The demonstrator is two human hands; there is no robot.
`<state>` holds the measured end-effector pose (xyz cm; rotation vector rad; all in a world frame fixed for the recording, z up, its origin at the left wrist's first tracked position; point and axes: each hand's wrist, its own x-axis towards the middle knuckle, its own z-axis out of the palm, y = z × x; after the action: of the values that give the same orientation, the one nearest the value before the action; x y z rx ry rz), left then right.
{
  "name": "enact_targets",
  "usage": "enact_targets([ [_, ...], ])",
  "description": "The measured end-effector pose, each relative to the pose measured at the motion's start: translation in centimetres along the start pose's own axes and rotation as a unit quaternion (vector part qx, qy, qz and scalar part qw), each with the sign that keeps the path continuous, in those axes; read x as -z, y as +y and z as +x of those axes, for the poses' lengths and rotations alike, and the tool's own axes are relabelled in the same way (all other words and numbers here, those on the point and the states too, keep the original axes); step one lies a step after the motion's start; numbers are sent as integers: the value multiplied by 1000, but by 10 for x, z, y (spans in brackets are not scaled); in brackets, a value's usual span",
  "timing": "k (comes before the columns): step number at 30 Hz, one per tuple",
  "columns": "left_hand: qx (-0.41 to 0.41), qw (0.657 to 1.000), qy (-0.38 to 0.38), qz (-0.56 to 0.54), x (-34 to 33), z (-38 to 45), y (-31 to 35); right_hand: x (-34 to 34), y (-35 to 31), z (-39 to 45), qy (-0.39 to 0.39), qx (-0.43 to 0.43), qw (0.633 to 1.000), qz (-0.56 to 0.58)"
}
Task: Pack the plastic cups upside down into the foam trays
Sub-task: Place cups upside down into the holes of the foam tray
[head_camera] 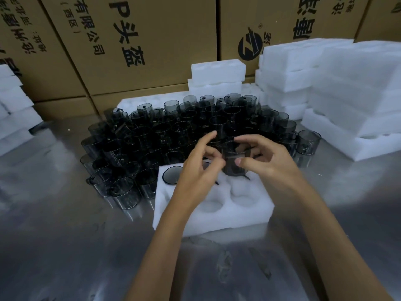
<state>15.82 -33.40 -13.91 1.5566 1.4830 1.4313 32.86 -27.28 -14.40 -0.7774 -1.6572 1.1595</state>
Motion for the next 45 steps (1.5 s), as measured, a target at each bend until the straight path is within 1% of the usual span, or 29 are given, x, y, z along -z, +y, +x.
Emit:
enact_targets([
  [2,8,1000,0,-17,1,1,3,1,3,-5,-21,-5,1000,-8],
  [5,6,1000,-1,-9,1,-1,6,2,5,-14,-40,4,998,-52],
  [8,-2,1000,-4,-6,3,-2,7,5,4,-21,-55,20,997,-59],
  [11,-6,999,-32,-7,8,-2,6,6,4,-27,-71,27,995,-58],
  [15,8,997,-71,-32,12,-3,8,8,5,-30,-96,24,994,-48],
  [19,1,994,-108,-24,14,-3,10,14,9,-30,-118,20,992,-40],
  [27,30,987,-158,-9,18,-3,4,21,16,-29,-194,-28,980,-37],
  [28,31,987,-159,-7,18,-3,3,21,17,-29,-183,-33,982,-35],
  [29,30,987,-160,-4,18,-3,3,19,17,-28,-154,-34,987,-34],
  [31,26,987,-160,8,15,-3,2,15,18,-26,-71,-36,996,-32],
  [33,25,987,-157,21,12,-3,2,13,22,-25,-22,-35,998,-41],
  [35,27,988,-150,38,12,-3,-1,14,25,-26,-28,-43,997,-58],
  [37,24,984,-145,102,14,-2,-2,15,27,-27,-53,-70,996,-28],
  [40,47,970,-155,184,17,-1,-5,15,31,-28,-86,-93,992,15],
  [43,58,952,-174,246,15,-2,-3,15,36,-27,-101,-117,988,7],
  [45,61,946,-184,262,13,-2,-2,14,37,-26,-109,-136,985,14],
])
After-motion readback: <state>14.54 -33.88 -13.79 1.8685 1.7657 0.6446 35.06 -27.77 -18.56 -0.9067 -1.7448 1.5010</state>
